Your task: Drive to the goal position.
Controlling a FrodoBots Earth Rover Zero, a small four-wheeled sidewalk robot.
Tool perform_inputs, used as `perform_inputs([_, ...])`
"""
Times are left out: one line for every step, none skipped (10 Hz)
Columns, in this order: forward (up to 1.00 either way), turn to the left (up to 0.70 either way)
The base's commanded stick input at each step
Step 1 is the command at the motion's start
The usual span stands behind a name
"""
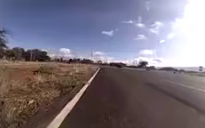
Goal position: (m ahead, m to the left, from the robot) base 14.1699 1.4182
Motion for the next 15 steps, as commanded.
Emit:
perform_inputs([0.45,0.0])
perform_inputs([0.45,0.0])
perform_inputs([0.45,0.0])
perform_inputs([0.45,0.0])
perform_inputs([0.45,0.0])
perform_inputs([0.45,-0.27])
perform_inputs([0.45,-0.27])
perform_inputs([0.45,-0.27])
perform_inputs([0.45,-0.27])
perform_inputs([0.45,-0.23])
perform_inputs([0.45,-0.15])
perform_inputs([0.45,0.0])
perform_inputs([0.45,0.0])
perform_inputs([0.45,0.0])
perform_inputs([0.45,0.0])
